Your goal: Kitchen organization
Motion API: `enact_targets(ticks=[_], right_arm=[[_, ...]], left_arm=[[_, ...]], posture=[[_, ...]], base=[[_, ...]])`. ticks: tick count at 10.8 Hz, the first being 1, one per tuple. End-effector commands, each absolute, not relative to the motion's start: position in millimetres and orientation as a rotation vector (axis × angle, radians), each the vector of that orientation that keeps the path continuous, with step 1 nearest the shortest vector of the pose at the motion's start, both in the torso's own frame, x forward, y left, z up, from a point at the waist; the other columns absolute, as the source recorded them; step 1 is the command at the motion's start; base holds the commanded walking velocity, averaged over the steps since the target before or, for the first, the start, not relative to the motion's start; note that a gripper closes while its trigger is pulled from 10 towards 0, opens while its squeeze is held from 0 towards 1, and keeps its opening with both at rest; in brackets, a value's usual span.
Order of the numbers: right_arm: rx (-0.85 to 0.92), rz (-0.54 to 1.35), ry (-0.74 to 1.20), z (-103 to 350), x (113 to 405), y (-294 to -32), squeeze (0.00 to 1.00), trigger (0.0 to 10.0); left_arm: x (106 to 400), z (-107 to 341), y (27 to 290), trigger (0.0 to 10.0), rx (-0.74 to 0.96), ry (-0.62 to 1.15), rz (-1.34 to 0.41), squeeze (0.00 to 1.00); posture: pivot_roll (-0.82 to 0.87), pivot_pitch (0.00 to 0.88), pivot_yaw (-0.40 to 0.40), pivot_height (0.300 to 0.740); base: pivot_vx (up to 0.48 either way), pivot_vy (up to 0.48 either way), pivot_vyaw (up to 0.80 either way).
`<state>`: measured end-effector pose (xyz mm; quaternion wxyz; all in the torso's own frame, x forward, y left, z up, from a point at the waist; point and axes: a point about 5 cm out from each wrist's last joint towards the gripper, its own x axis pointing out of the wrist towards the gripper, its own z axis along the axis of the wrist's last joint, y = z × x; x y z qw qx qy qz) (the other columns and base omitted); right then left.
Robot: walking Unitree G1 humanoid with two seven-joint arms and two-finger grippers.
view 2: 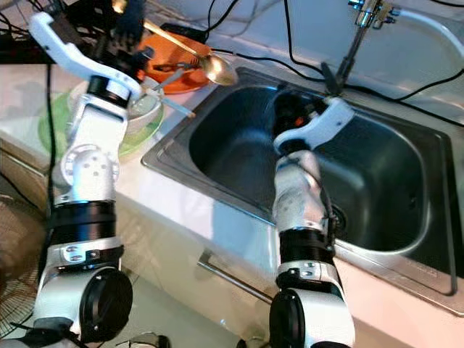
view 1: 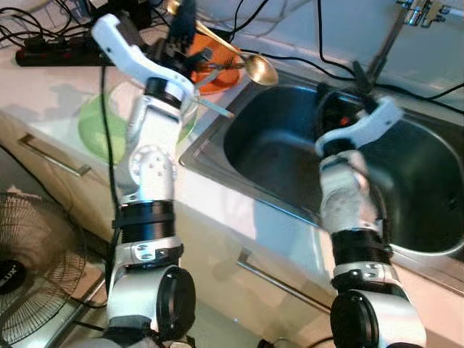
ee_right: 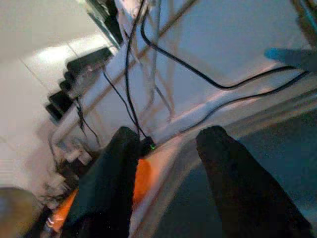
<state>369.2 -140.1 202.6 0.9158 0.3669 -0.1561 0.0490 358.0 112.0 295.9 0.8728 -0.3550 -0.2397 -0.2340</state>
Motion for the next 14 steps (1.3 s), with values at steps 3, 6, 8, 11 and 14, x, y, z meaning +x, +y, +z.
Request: enact_targets(ticks=[3, 6, 8, 11, 14], right_arm=[[0.891, 0.175, -0.297, 208, 366, -136, 1.00, 10.0], [0.952, 0.261, -0.235, 206, 362, -124, 0.00, 10.0], [0.998, 0.293, -0.204, 205, 360, -120, 0.00, 10.0], [1.074, 0.380, -0.203, 212, 356, -112, 0.00, 10.0], [1.116, 0.420, -0.194, 215, 353, -109, 0.00, 10.0]], left_arm=[[357, 287, 102, 10.0, -0.764, -0.477, -0.524, 0.00], [356, 285, 95, 10.0, -0.816, -0.470, -0.548, 0.00], [356, 280, 88, 10.0, -0.862, -0.446, -0.568, 0.00], [355, 275, 77, 10.0, -0.912, -0.403, -0.602, 0.00], [355, 271, 70, 10.0, -0.955, -0.372, -0.627, 0.00]], posture=[[0.02, 0.024, -0.002, 0.740], [0.03, 0.044, -0.014, 0.740], [0.03, 0.055, -0.016, 0.740], [0.03, 0.069, -0.017, 0.740], [0.03, 0.075, -0.016, 0.740]], base=[[0.000, 0.000, 0.00], [0.000, 0.000, 0.00], [0.000, 0.000, 0.00], [0.000, 0.000, 0.00], [0.000, 0.000, 0.00]])
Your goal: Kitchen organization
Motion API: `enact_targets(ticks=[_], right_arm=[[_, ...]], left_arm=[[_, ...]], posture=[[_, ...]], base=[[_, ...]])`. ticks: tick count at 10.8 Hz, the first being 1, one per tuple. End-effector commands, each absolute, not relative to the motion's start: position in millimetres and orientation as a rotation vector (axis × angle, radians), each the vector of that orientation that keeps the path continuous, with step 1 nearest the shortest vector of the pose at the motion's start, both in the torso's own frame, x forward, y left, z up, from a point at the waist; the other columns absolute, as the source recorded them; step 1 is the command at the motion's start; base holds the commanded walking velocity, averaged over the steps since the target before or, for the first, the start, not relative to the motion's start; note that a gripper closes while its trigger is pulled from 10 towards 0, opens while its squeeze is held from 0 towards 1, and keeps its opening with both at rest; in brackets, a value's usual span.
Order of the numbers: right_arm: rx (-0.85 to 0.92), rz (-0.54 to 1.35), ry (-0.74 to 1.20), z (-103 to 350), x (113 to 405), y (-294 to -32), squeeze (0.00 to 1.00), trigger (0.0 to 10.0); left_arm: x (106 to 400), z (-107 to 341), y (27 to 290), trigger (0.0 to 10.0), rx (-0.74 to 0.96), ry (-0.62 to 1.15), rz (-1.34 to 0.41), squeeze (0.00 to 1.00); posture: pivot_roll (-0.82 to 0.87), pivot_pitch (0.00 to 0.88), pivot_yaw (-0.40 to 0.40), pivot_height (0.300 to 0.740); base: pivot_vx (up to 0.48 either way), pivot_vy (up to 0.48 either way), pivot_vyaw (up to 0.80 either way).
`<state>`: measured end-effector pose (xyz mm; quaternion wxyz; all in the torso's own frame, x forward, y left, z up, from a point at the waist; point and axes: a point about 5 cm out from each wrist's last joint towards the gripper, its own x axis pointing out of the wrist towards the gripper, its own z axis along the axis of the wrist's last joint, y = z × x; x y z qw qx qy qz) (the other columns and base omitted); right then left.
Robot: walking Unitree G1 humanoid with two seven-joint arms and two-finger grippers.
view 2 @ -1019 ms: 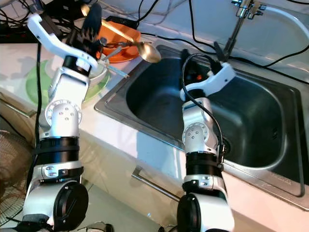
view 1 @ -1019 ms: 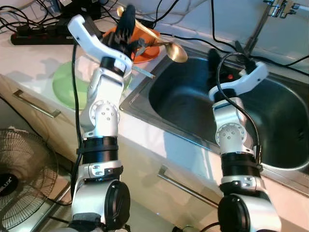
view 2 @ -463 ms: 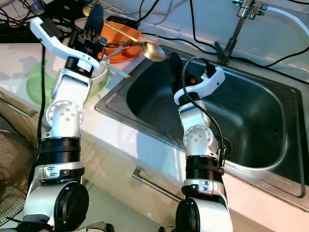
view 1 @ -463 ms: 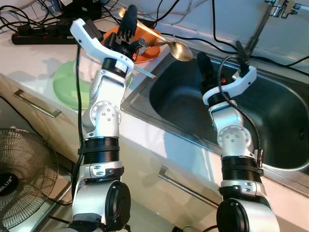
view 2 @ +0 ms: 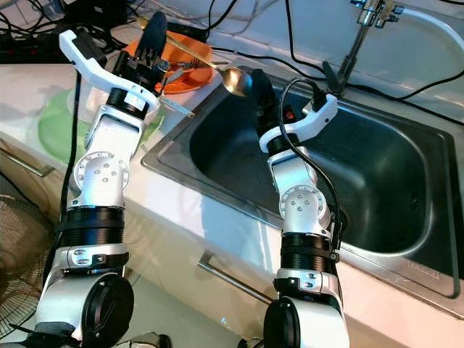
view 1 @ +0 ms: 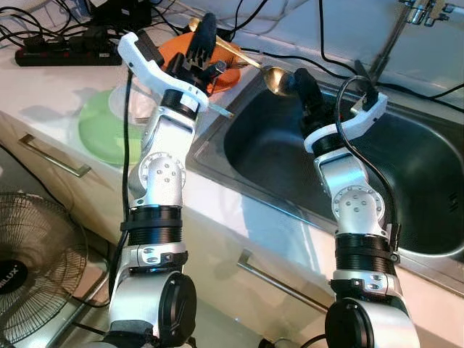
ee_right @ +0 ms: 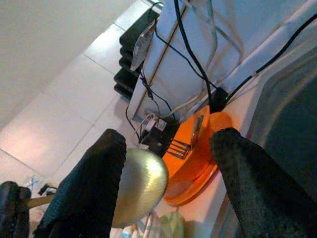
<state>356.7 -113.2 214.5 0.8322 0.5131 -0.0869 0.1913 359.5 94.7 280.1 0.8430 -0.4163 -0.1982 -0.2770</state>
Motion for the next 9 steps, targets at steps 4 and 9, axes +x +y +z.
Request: enact_targets(ticks=[4, 9], right_arm=[[1.147, 0.441, -0.187, 215.1, 351.3, -108.2, 0.00, 10.0], [1.210, 0.462, -0.191, 219.0, 350.0, -106.5, 0.00, 10.0]], left_arm=[[354.6, 267.8, 65.6, 10.0, -1.030, -0.346, -0.644, 0.00], [354.8, 263.8, 62.6, 10.0, -1.050, -0.323, -0.648, 0.00]], posture=[[0.03, 0.079, -0.019, 0.740], [0.03, 0.083, -0.020, 0.740]], base=[[0.000, 0.000, 0.00], [0.000, 0.000, 0.00]])
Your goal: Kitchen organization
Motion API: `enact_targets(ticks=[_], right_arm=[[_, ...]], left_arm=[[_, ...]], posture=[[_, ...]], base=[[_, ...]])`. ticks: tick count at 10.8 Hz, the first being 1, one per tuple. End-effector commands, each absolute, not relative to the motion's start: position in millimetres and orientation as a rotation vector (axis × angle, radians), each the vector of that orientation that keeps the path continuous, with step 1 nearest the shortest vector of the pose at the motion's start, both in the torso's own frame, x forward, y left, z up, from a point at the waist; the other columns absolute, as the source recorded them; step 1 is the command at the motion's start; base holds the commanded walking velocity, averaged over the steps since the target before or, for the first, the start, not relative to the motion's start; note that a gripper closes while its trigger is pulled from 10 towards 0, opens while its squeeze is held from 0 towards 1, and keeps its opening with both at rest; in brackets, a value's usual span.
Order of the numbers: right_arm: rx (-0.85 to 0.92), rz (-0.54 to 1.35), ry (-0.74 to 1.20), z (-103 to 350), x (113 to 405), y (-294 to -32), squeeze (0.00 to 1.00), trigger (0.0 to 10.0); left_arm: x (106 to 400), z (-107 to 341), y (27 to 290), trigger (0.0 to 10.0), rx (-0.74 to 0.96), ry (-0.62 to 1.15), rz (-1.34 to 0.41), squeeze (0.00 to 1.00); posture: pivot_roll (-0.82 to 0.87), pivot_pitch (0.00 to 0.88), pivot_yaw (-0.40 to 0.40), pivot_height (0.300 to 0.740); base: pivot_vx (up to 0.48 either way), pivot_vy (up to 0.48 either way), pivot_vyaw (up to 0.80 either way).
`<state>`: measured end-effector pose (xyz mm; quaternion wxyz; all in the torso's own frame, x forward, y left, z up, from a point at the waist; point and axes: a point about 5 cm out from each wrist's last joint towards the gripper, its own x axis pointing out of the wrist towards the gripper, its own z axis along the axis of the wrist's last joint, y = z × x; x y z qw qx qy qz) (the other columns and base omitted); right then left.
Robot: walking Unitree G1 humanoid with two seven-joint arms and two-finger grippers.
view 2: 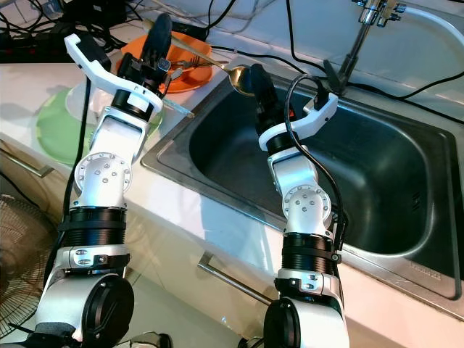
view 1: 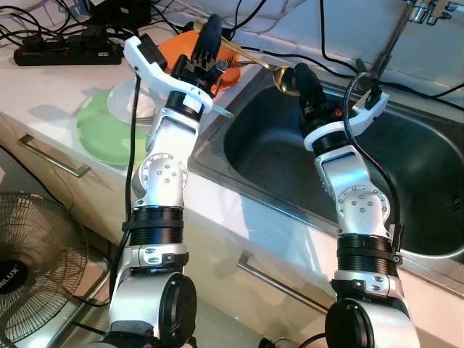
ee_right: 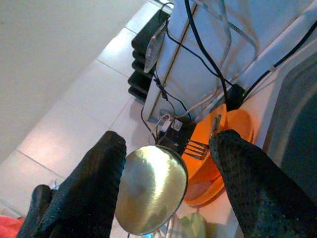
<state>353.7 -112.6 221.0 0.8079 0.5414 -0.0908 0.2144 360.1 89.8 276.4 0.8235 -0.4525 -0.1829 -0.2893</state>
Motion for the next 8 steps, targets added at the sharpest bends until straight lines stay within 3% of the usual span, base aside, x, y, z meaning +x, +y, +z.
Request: enact_targets(ticks=[1, 5, 6, 7, 8], right_arm=[[1.213, 0.464, -0.191, 219.2, 349.7, -106.5, 0.00, 10.0], [1.225, 0.471, -0.185, 219.2, 349.2, -105.4, 0.00, 10.0], [1.226, 0.472, -0.183, 219.1, 349.2, -105.0, 0.00, 9.6], [1.227, 0.471, -0.182, 219.0, 349.1, -104.7, 0.00, 5.2], [1.229, 0.470, -0.181, 218.7, 348.9, -104.4, 0.00, 0.0]], left_arm=[[354.5, 262.6, 60.9, 10.0, -1.052, -0.316, -0.649, 0.00], [355.6, 258.5, 59.2, 10.0, -1.059, -0.296, -0.646, 0.00], [355.8, 257.9, 58.6, 10.0, -1.059, -0.293, -0.647, 0.00], [355.9, 257.5, 58.5, 10.0, -1.060, -0.292, -0.646, 0.00], [356.1, 256.7, 58.0, 10.0, -1.062, -0.289, -0.646, 0.00]], posture=[[0.03, 0.085, -0.020, 0.740], [0.03, 0.086, -0.020, 0.740], [0.03, 0.086, -0.020, 0.740], [0.03, 0.086, -0.020, 0.740], [0.03, 0.086, -0.020, 0.740]], base=[[0.000, 0.000, 0.00], [0.000, 0.000, 0.00], [0.000, 0.000, 0.00], [0.000, 0.000, 0.00], [0.000, 0.000, 0.00]])
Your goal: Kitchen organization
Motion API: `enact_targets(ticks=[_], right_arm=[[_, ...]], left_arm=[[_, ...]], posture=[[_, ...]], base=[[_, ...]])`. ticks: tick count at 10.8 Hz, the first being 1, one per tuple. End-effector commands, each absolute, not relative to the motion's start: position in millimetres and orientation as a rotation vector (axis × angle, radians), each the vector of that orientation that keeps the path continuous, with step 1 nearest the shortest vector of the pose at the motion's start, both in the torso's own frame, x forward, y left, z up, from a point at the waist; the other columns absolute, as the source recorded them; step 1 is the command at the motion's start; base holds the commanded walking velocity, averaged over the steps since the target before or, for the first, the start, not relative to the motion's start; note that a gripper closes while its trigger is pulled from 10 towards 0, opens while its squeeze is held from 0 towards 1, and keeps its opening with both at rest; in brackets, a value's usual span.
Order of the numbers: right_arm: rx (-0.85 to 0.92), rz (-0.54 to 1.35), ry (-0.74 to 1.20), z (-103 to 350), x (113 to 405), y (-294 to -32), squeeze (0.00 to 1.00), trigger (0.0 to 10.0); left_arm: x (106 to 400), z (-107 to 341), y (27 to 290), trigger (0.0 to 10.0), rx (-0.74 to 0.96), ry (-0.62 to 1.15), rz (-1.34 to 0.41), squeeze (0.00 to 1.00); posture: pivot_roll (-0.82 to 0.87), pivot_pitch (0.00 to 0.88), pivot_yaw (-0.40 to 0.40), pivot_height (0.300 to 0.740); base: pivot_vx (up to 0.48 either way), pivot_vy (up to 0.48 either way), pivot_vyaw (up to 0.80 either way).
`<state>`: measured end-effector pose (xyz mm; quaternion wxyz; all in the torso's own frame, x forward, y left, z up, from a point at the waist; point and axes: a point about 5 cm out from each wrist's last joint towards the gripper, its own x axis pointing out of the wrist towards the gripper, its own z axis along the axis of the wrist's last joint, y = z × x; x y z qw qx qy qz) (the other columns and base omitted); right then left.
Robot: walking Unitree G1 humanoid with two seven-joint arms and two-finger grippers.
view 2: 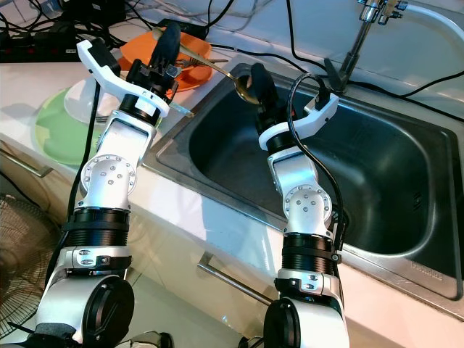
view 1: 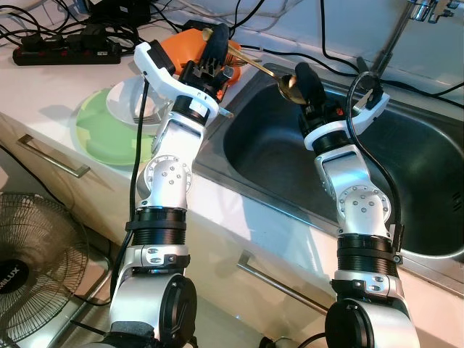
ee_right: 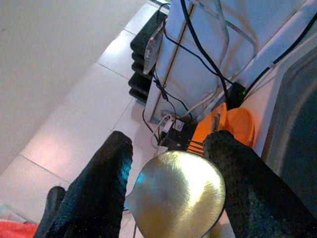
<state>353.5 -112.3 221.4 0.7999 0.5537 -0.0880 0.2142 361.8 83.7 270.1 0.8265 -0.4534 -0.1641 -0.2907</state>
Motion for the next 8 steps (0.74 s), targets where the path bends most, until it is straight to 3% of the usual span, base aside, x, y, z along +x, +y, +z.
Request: enact_targets(ticks=[1, 8], right_arm=[[1.230, 0.472, -0.180, 218.6, 348.7, -104.1, 0.00, 0.0], [1.261, 0.478, -0.180, 218.7, 347.5, -101.7, 0.00, 0.0]], left_arm=[[356.3, 256.2, 57.5, 10.0, -1.063, -0.287, -0.646, 0.00], [356.0, 249.8, 52.1, 10.0, -1.053, -0.251, -0.641, 0.00]], posture=[[0.03, 0.086, -0.020, 0.740], [0.03, 0.092, -0.016, 0.740]], base=[[0.000, 0.000, 0.00], [0.000, 0.000, 0.00]])
